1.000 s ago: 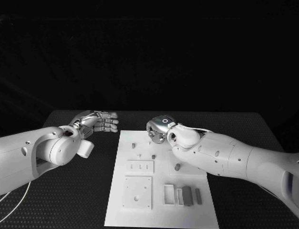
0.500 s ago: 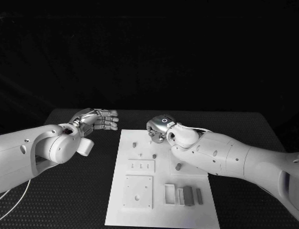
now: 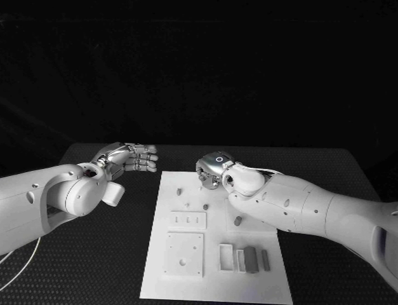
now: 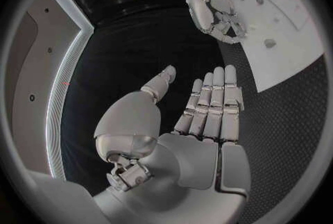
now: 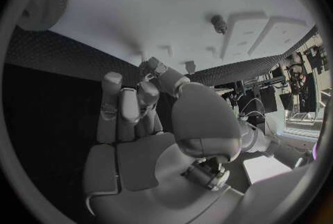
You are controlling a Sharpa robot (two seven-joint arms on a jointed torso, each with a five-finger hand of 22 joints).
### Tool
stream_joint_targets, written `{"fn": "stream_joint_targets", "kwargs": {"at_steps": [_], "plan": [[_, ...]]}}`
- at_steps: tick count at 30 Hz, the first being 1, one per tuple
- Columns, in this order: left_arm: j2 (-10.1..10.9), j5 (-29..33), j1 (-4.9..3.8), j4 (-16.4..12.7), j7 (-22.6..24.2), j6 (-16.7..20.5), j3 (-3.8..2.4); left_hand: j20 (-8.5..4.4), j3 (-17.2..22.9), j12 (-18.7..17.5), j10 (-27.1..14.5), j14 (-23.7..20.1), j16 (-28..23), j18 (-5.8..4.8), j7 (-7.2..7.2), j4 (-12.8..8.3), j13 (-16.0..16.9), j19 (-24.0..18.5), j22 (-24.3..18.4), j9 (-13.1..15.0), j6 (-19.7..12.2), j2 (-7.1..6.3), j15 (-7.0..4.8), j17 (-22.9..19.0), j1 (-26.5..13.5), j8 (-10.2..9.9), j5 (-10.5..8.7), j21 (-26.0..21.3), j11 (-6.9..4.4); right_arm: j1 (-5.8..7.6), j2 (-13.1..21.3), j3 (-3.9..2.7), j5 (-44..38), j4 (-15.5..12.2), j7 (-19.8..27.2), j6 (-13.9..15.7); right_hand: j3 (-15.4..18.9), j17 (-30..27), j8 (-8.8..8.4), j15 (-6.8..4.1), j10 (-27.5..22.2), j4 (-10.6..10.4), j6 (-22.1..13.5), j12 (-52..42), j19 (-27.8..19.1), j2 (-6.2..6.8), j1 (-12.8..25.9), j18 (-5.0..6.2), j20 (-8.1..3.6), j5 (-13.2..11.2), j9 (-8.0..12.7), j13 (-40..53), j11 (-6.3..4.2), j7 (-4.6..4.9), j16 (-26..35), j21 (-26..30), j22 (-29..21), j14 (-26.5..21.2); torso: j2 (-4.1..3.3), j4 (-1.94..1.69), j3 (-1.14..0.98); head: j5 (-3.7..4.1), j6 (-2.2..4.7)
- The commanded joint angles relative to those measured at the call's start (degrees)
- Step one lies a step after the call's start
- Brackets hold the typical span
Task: Assemble the parts on the task board
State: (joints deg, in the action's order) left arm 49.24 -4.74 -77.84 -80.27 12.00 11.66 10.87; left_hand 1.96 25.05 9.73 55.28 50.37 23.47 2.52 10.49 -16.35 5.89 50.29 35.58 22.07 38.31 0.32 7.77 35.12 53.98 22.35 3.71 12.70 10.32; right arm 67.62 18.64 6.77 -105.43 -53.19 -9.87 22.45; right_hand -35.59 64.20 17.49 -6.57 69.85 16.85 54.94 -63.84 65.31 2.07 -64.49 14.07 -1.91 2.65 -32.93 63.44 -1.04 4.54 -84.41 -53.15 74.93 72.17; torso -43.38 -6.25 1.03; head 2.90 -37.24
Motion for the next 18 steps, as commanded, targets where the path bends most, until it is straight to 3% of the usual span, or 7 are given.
{"fn": "stream_joint_targets", "kwargs": {"at_steps": [1, 18], "plan": [[-0.07, -0.29, -0.2, -0.11, 0.48, -0.51, -0.07, 0.03, -0.47, -0.23, 0.36, 0.43, -0.2, 0.58, 2.85, 0.04, -0.1, 0.4, -0.04, -0.1, 0.36, 0.04, -0.06, 0.07, 0.49, -0.4, -0.14, -0.34, 0.23, -0.12, 0.03, 0.07, -1.24, 0.13, -0.86, -2.0, -0.33, -0.01, 0.06, -0.32, 0.12, -0.13, 3.33, 0.19, 0.16, -0.07, 0.21, 0.93, -0.37, 0.13, -0.26, -0.06, 0.07, 0.88, -0.17, -0.35, 1.05, 0.51, -0.03, -0.01, -0.02, 0.07, 0.0], [0.01, -0.31, -0.27, -0.17, 0.42, -0.51, -0.07, 0.03, -0.5, -0.3, 0.38, 0.47, -0.32, 0.58, 2.86, 0.05, -0.14, 0.42, -0.04, -0.14, 0.39, 0.03, -0.07, 0.16, 0.5, -0.46, -0.14, -0.39, 0.24, -0.25, 0.13, 0.08, -1.21, 0.22, -0.97, -3.15, -0.4, -0.09, 0.01, -0.31, 0.17, -0.13, 3.34, 0.25, 0.14, -0.09, 0.26, 0.93, -0.37, 0.13, -0.26, -0.08, 0.07, 0.89, -0.16, -0.36, 1.04, 0.52, -0.04, -0.08, 0.05, 0.04, -0.28]]}}
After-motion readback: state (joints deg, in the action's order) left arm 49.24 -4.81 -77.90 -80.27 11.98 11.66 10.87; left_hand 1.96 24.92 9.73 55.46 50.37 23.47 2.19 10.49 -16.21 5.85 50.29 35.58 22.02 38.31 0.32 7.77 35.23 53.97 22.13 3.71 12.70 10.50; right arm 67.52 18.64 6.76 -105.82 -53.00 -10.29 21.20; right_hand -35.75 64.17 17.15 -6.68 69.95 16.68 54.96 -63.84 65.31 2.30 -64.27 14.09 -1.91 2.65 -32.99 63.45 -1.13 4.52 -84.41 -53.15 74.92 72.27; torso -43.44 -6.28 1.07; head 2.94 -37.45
